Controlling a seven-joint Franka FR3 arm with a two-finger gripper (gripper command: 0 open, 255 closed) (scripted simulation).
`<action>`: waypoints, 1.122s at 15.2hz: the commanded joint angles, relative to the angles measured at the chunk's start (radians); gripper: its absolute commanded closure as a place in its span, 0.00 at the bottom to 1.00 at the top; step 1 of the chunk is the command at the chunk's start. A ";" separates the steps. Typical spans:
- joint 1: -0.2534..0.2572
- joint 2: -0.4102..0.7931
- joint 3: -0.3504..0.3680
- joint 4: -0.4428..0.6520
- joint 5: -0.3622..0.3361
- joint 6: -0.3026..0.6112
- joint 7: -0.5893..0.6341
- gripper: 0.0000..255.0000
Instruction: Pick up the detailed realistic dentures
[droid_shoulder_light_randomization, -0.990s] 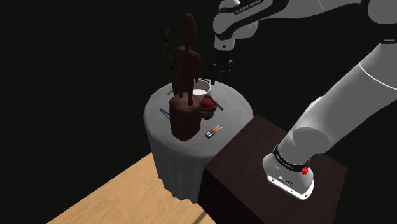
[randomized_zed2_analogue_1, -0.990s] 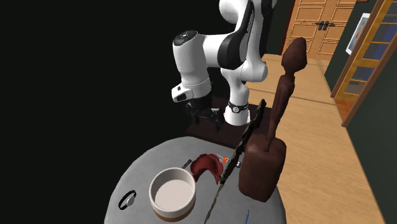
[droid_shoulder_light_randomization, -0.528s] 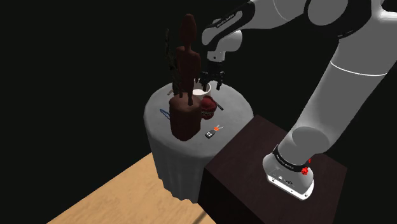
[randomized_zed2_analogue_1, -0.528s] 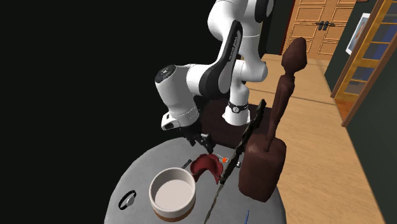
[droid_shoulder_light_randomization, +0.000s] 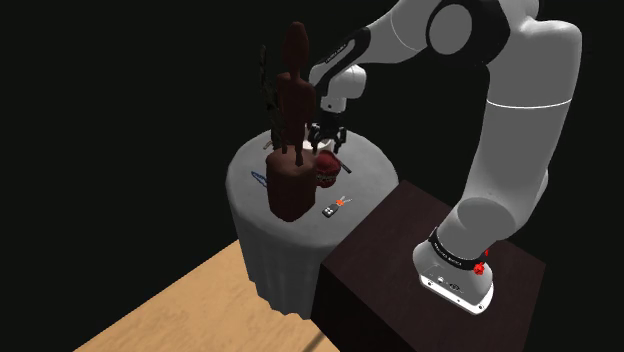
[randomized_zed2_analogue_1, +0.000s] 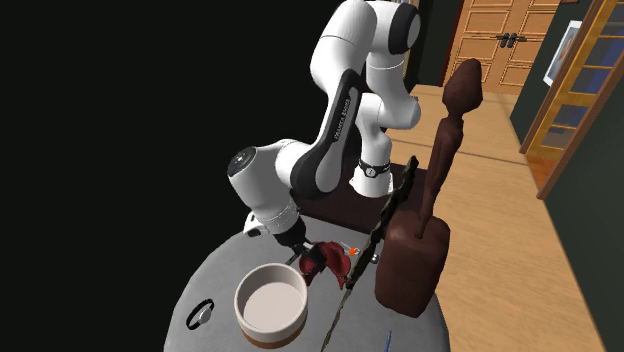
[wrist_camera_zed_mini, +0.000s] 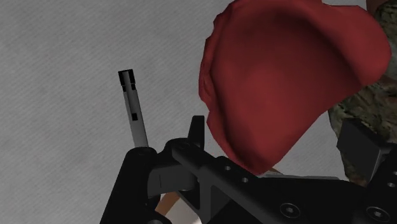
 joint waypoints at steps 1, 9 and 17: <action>-0.001 0.021 0.003 -0.001 0.009 0.021 -0.009 0.00; -0.003 0.047 0.008 -0.002 0.019 0.045 -0.021 1.00; -0.002 0.027 0.004 -0.002 0.012 0.027 -0.012 1.00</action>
